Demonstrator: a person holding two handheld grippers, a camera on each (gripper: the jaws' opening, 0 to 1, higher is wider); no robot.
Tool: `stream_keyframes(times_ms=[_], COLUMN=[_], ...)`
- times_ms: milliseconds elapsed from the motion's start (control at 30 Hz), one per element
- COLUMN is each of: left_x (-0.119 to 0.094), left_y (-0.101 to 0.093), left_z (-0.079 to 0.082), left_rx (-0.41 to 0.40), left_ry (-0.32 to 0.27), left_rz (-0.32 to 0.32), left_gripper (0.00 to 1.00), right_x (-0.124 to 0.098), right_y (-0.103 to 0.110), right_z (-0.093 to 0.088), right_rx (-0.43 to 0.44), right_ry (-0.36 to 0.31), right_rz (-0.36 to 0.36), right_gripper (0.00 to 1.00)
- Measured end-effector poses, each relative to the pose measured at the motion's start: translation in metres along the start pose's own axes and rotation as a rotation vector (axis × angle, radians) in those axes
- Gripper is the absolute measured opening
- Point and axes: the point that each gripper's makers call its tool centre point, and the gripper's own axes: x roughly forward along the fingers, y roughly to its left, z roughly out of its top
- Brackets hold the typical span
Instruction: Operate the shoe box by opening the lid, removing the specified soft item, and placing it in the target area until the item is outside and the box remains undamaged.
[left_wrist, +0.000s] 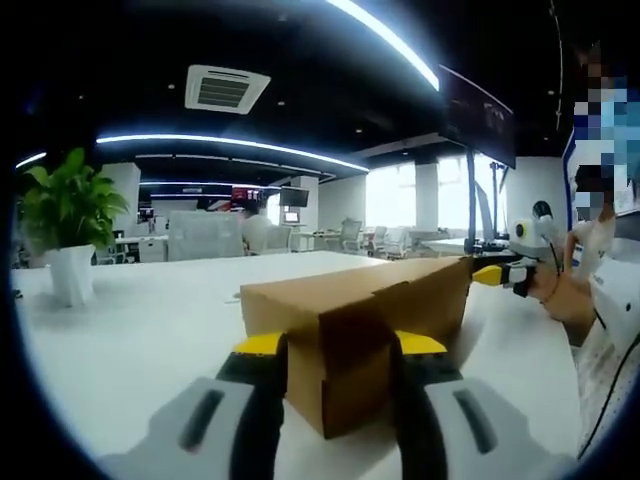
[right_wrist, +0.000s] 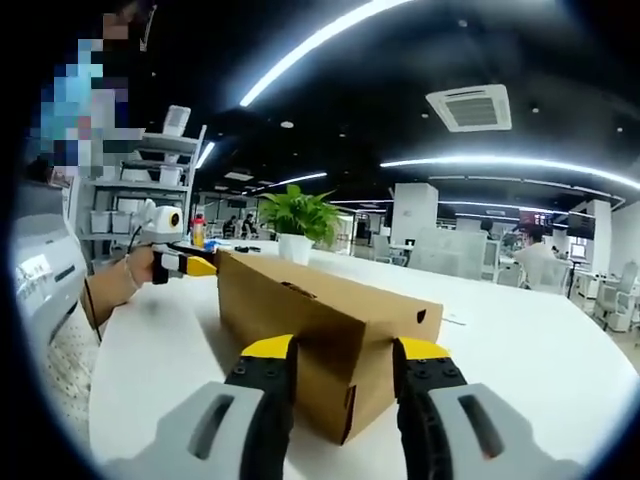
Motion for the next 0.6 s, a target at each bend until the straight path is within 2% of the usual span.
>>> stream_keyframes(times_ms=[600], left_x=[0.001], left_y=[0.003], left_z=[0.017], left_rx=[0.009], left_ry=[-0.019], left_rz=[-0.013], left_gripper=[0.43], right_x=[0.003], right_y=[-0.001], right_z=[0.016], right_rx=[-0.051], right_ry=[-0.019], right_rz=[-0.002], right_gripper=[0.42])
